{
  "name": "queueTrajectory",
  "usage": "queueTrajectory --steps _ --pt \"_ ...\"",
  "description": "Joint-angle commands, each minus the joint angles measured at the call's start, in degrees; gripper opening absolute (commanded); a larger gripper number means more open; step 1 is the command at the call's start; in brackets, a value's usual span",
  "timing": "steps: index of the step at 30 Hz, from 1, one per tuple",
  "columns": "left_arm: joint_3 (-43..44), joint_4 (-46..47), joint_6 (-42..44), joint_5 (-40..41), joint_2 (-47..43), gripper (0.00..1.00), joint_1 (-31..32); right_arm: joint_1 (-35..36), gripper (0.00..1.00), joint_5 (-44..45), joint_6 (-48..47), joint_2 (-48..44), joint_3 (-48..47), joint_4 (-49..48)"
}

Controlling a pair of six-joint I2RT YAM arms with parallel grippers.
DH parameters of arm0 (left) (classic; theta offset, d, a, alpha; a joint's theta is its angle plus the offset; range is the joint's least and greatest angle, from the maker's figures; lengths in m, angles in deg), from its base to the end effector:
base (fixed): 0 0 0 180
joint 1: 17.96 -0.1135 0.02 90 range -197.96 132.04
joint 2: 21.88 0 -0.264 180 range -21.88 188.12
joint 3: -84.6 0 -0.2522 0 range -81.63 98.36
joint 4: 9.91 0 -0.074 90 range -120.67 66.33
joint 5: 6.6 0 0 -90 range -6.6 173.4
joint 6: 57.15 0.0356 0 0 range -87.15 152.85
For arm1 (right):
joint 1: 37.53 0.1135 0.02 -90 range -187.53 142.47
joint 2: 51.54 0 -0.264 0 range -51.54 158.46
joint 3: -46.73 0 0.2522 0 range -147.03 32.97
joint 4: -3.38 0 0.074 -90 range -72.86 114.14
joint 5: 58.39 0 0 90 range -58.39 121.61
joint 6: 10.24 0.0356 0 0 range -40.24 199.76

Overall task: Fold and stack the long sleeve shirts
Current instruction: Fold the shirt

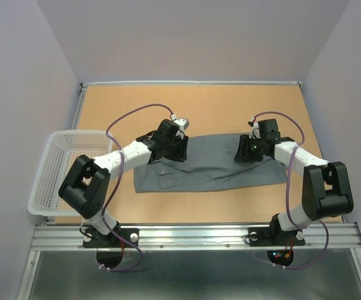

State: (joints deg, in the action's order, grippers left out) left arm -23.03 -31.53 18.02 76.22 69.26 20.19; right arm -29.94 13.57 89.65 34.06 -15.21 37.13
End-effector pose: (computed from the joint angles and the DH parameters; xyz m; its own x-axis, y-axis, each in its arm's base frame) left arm 0.2704 -0.2180 0.2255 -0.6686 0.2023 -0.7156 0.5344 0.7998 -0.2732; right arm 0.2849 0.0491 0.1846 -0.8727 0.0485 -0.4858 -0.1432 0.9259 0.3496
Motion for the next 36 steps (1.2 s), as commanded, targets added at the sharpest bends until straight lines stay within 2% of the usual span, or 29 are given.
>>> queueTrajectory --steps 1,5,6,9,17,19,20,23,24,27,28,31,32,33,35,36 --pt "-1.7 2.2 0.3 -2.0 1.9 0.5 -0.2 0.1 0.55 -2.6 -1.8 0.5 1.2 -2.3" --pt "-1.9 2.3 -0.8 -2.4 4.7 0.5 -0.2 0.1 0.58 -3.0 -2.2 0.7 0.5 -2.3" --pt "-2.1 2.3 -0.8 -2.3 4.8 0.5 -0.1 0.1 0.62 -3.2 -2.6 0.7 0.1 -2.5" --pt "-2.2 2.3 -0.8 -1.2 5.6 0.5 -0.1 0.1 0.66 -5.2 -4.3 1.5 -2.1 -2.4" --pt "-1.6 0.7 -1.8 2.0 7.8 0.5 -0.1 1.1 0.65 -8.3 -8.7 5.1 -6.5 -2.1" --pt "-1.5 0.1 -2.0 3.0 8.3 0.5 -0.1 1.2 0.59 -9.4 -9.4 6.6 -7.4 -1.9" --pt "-1.4 -0.4 -1.9 3.4 8.4 0.5 -0.2 1.1 0.51 -9.6 -9.4 6.7 -7.5 -1.7" --pt "-1.4 -1.1 -2.1 5.1 8.7 0.49 -0.1 1.2 0.38 -9.3 -9.4 6.9 -7.8 -1.1" --pt "-1.4 -1.3 -2.1 5.4 8.8 0.49 -0.1 1.1 0.27 -8.8 -9.4 6.7 -7.6 -0.9" --pt "-1.0 -2.3 -2.6 6.7 9.3 0.49 -0.3 1.2 0.14 -3.9 -9.4 5.5 -6.7 0.0" --pt "-1.1 -2.5 -2.7 8.4 9.4 0.49 -0.2 1.2 0.13 -0.5 -9.3 4.6 -6.4 0.2" --pt "-1.0 -3.4 -3.0 9.9 9.5 0.49 -0.3 1.1 0.17 7.5 -7.3 2.4 -5.3 1.7" --pt "-1.0 -3.6 -3.1 10.3 9.6 0.49 -0.2 1.1 0.23 9.8 -6.6 2.0 -5.2 2.1" --pt "-0.9 -4.0 -3.1 10.6 9.7 0.49 -0.2 1.0 0.34 11.6 -5.8 1.7 -5.2 3.0" --pt "-0.8 -4.2 -3.3 11.1 9.9 0.49 -0.4 0.8 0.45 15.9 -3.6 0.9 -5.3 4.1" --pt "-0.7 -4.4 -3.3 11.1 10.0 0.49 -0.3 0.5 0.55 16.6 -2.9 0.4 -5.7 5.5"
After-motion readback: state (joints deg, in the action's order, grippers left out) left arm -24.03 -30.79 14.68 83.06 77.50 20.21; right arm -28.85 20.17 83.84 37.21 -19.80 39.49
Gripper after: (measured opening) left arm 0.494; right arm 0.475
